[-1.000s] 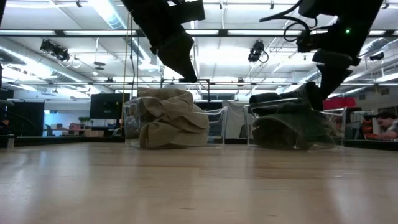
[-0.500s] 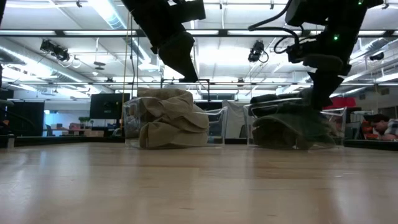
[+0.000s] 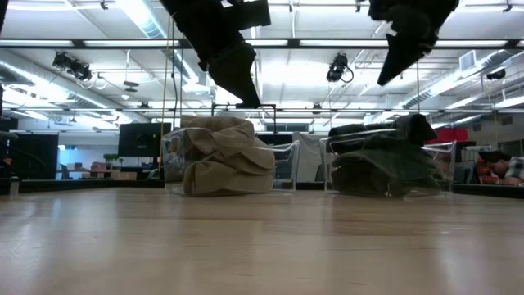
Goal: Pick & Place hat
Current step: Put the black cap into the right transparent bin
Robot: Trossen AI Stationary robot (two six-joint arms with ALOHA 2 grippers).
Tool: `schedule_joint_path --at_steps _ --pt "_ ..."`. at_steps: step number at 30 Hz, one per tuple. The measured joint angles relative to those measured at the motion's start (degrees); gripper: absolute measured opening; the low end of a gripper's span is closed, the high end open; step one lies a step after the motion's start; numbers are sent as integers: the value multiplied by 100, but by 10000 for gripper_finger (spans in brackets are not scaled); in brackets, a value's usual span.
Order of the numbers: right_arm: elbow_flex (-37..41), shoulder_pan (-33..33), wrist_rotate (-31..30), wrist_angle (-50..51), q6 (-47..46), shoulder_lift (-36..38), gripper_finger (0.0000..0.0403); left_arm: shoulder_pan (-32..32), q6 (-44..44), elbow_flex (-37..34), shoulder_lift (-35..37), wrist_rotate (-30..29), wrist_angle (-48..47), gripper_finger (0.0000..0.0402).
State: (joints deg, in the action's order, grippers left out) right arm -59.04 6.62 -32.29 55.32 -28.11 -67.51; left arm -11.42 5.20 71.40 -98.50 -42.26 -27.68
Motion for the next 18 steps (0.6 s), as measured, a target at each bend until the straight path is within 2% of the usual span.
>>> schedule_joint_path --at_steps 2,5,10,14,18 --pt "-9 -77 -738 233 -118 -9 1 0 12 0 0 0 0 190" --pt "171 -355 -841 535 -587 -86 0 -2 12 0 0 -2 2 190" --pt "928 -858 -599 408 -989 -197 0 0 8 0 0 0 2 190" --pt "1460 -1150 202 -11 -909 -231 0 0 8 0 0 0 2 190" --pt "1805 -1266 402 -471 -837 -229 0 9 7 0 0 0 7 190"
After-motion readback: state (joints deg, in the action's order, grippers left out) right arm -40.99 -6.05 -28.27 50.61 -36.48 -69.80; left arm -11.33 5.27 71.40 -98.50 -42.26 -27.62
